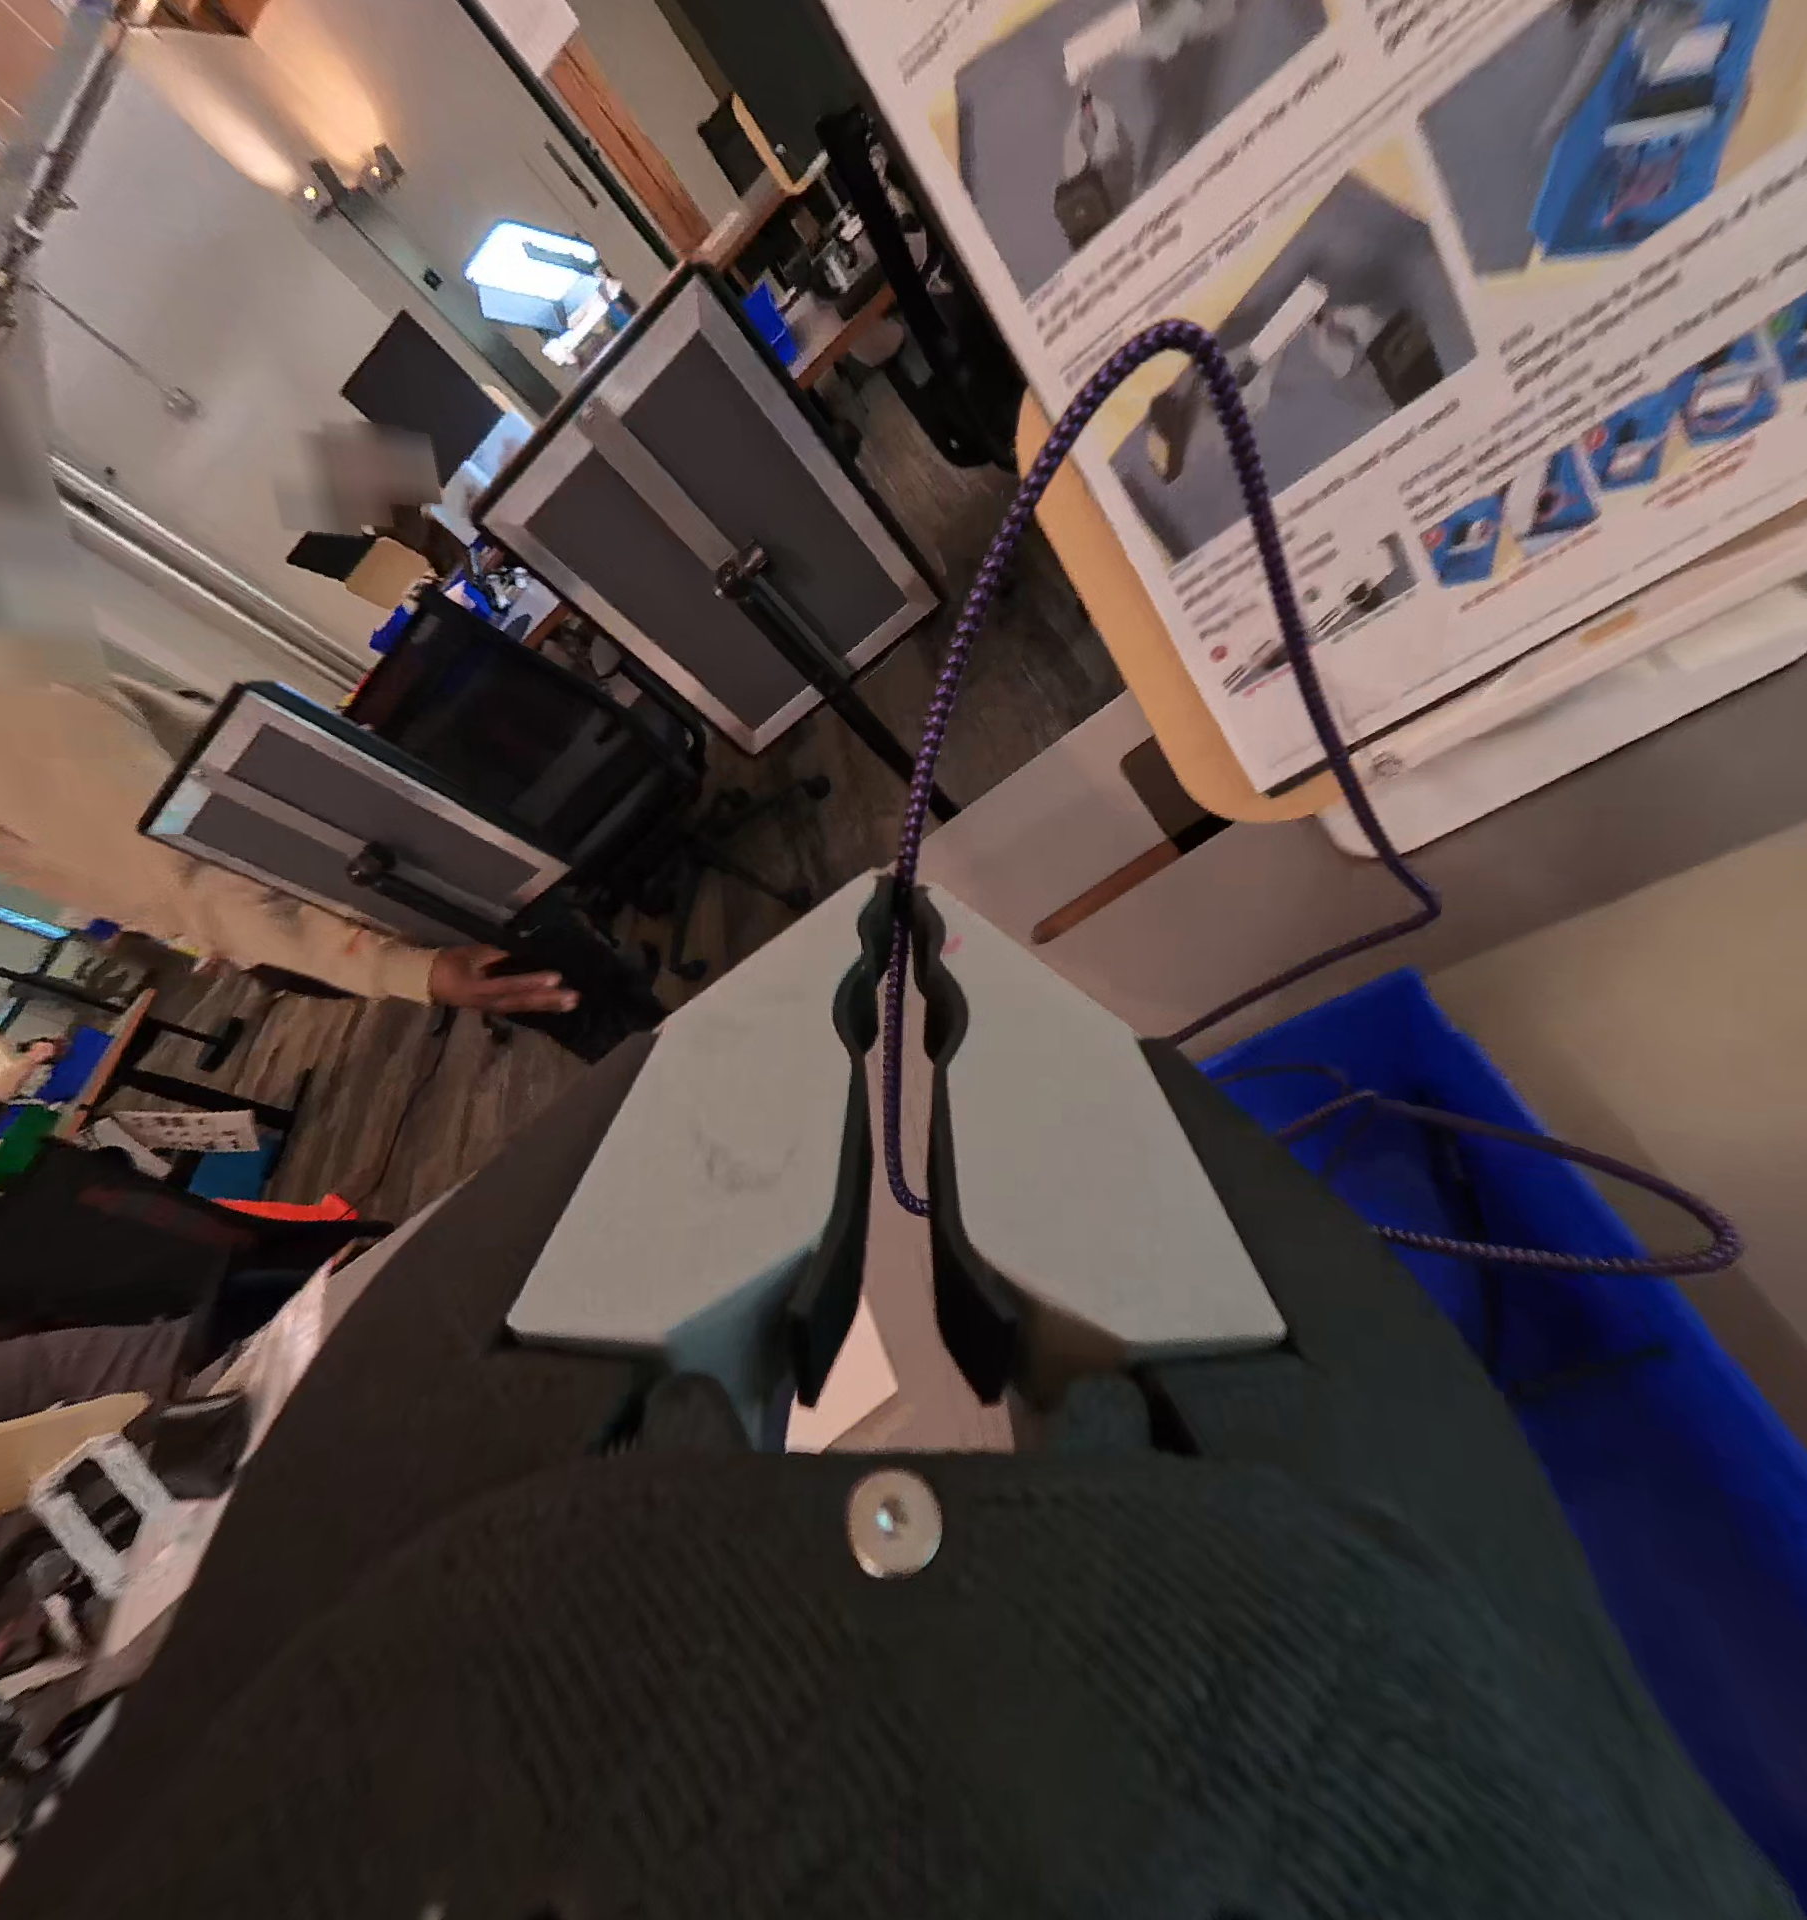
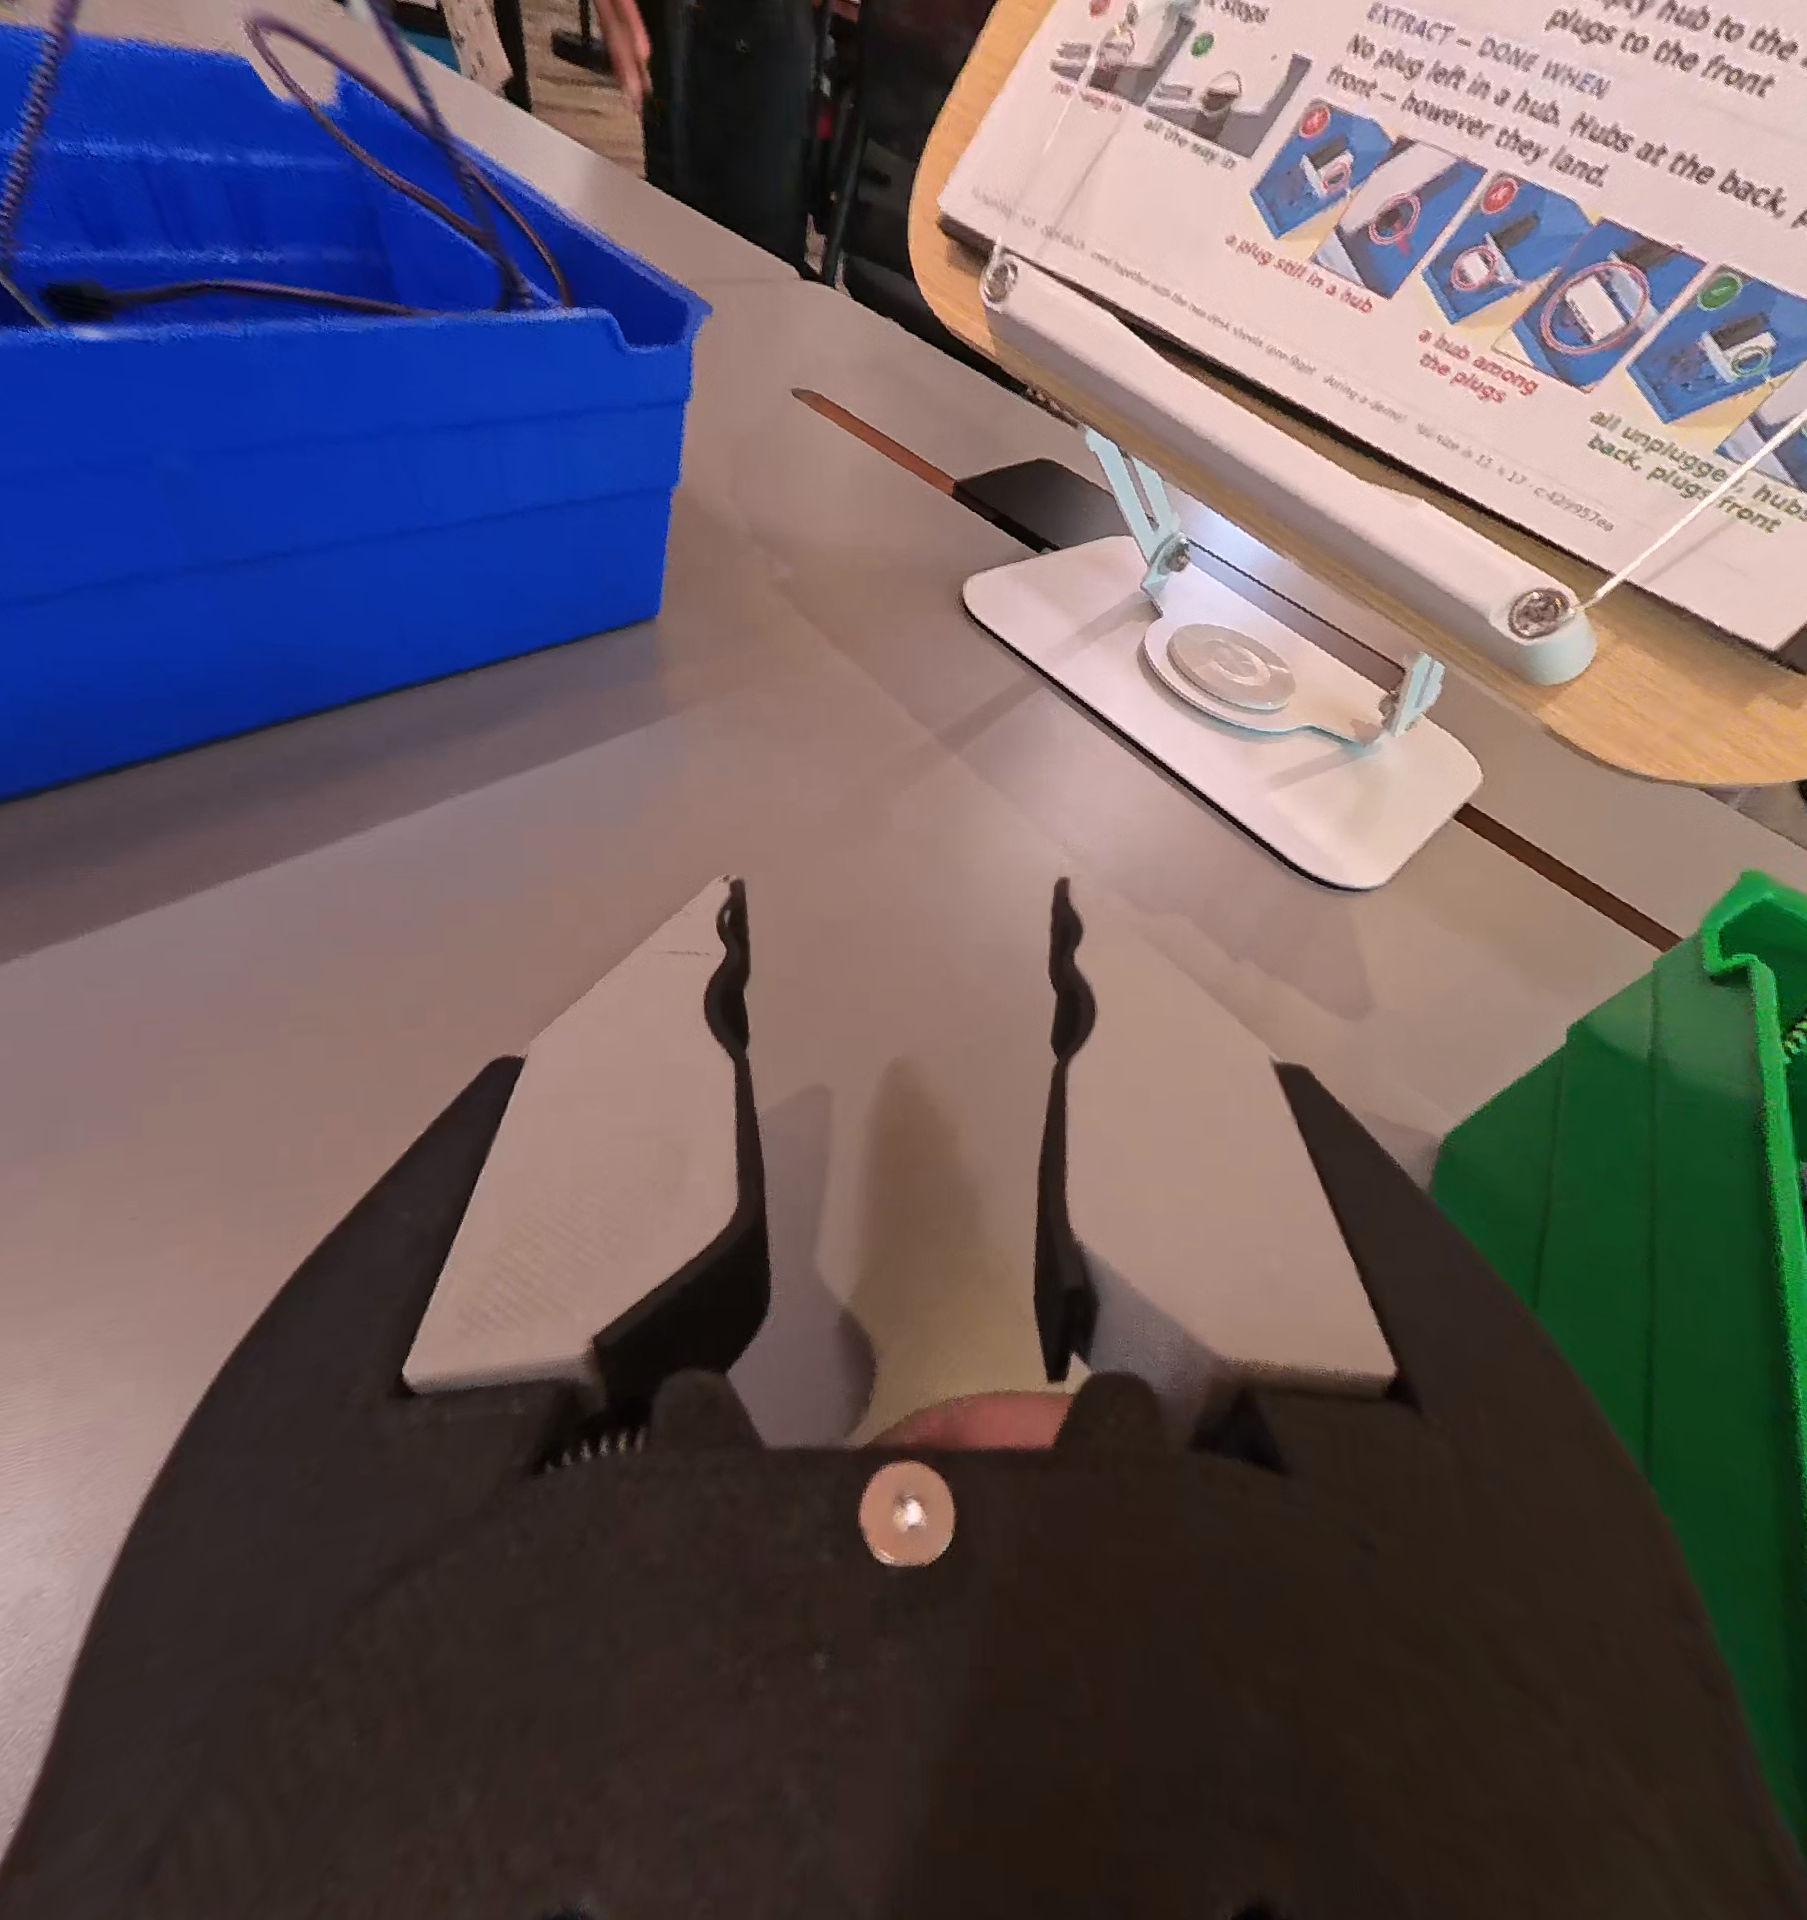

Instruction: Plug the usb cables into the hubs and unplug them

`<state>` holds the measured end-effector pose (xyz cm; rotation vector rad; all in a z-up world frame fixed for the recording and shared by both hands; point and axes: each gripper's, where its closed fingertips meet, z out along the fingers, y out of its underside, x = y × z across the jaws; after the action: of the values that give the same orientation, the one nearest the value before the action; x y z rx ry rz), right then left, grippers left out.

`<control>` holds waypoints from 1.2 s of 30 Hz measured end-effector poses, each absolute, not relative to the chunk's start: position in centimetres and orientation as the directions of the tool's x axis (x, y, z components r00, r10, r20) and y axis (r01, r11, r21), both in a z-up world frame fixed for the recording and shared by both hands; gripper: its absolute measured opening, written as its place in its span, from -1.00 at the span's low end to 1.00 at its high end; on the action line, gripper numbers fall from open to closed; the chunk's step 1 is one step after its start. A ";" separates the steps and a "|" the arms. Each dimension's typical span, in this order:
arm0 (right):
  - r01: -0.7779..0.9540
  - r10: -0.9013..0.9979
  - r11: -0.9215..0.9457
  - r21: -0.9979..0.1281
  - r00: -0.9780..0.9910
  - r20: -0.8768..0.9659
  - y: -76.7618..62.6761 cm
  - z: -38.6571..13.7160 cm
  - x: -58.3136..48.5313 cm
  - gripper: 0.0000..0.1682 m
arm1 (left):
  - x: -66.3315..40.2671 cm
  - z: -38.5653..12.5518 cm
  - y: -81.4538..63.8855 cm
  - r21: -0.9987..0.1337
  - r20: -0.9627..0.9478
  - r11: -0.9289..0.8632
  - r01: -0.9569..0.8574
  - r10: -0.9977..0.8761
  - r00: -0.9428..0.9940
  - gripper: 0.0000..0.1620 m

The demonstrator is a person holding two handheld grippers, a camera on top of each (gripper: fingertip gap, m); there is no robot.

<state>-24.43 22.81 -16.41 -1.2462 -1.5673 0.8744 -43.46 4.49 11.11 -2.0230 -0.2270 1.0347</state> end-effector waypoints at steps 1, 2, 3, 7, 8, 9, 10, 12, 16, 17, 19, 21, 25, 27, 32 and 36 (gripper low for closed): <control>0.303 0.972 0.233 -0.924 -0.077 0.220 22.5 -16.1 -24.4 -0.33 | -42.8 11.5 4.9 -0.760 -0.568 -0.618 -0.201 0.482 0.667 -1.00; 0.287 0.972 0.233 -0.929 -0.091 0.215 22.1 -15.9 -24.4 -0.32 | -42.1 11.9 5.4 -0.771 -0.555 -0.601 -0.209 0.474 0.683 -1.00; 0.272 0.972 0.230 -0.934 -0.107 0.209 21.8 -15.6 -24.3 -0.30 | -41.5 12.3 5.7 -0.774 -0.553 -0.593 -0.220 0.465 0.691 -1.00; 0.215 0.968 0.192 -0.958 -0.203 0.149 19.8 -14.8 -24.1 -0.24 | -38.8 14.0 7.2 -0.774 -0.568 -0.566 -0.283 0.425 0.705 -1.00; 0.206 0.967 0.185 -0.961 -0.214 0.140 19.6 -14.6 -24.1 -0.23 | -38.1 14.6 7.7 -0.776 -0.571 -0.555 -0.300 0.416 0.708 -1.00; 0.202 0.966 0.184 -0.962 -0.217 0.139 19.5 -14.6 -24.0 -0.23 | -37.4 15.5 8.0 -0.776 -0.575 -0.546 -0.316 0.408 0.709 -1.00; 0.202 0.966 0.185 -0.962 -0.215 0.141 19.6 -14.6 -24.1 -0.23 | -36.9 16.5 8.3 -0.775 -0.582 -0.537 -0.332 0.404 0.705 -1.00; 0.207 0.968 0.184 -0.961 -0.210 0.140 19.7 -14.7 -24.1 -0.23 | -36.2 19.0 8.8 -0.767 -0.607 -0.528 -0.366 0.411 0.680 -1.00; 0.199 0.966 0.174 -0.964 -0.227 0.127 19.4 -14.6 -24.1 -0.21 | -34.8 24.5 9.9 -0.763 -0.631 -0.496 -0.416 0.427 0.648 -1.00; 0.189 0.963 0.174 -0.967 -0.236 0.127 19.2 -14.4 -24.0 -0.20 | -34.4 25.8 10.1 -0.758 -0.640 -0.490 -0.430 0.433 0.635 -1.00; 0.150 0.956 0.171 -0.974 -0.263 0.128 18.6 -13.7 -23.8 -0.19 | -33.5 28.2 10.6 -0.750 -0.653 -0.485 -0.449 0.439 0.617 -1.00; 0.116 0.949 0.164 -0.980 -0.288 0.125 18.0 -13.0 -23.5 -0.18 | -32.4 30.1 11.3 -0.747 -0.659 -0.477 -0.464 0.435 0.614 -1.00; 0.091 0.946 0.150 -0.985 -0.302 0.116 17.7 -12.5 -23.2 -0.12 | -29.6 32.5 12.9 -0.723 -0.687 -0.471 -0.506 0.411 0.599 -0.98; 0.078 0.940 0.134 -0.988 -0.325 0.102 17.2 -12.2 -23.0 -0.09 | -28.0 33.1 13.9 -0.703 -0.707 -0.477 -0.527 0.389 0.591 -0.99; 0.030 0.935 0.151 -0.988 -0.329 0.133 16.6 -11.2 -22.6 0.01 | -24.5 33.5 16.0 -0.679 -0.730 -0.462 -0.570 0.341 0.592 -1.00; -0.060 0.937 0.093 -0.994 -0.334 0.108 15.8 -8.9 -22.1 0.25 | -23.0 32.0 17.2 -0.699 -0.705 -0.447 -0.558 0.302 0.642 -1.00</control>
<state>-22.08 15.81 -8.93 -0.9182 -1.4684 1.3952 -22.96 17.21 31.99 -1.7822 0.2065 0.9940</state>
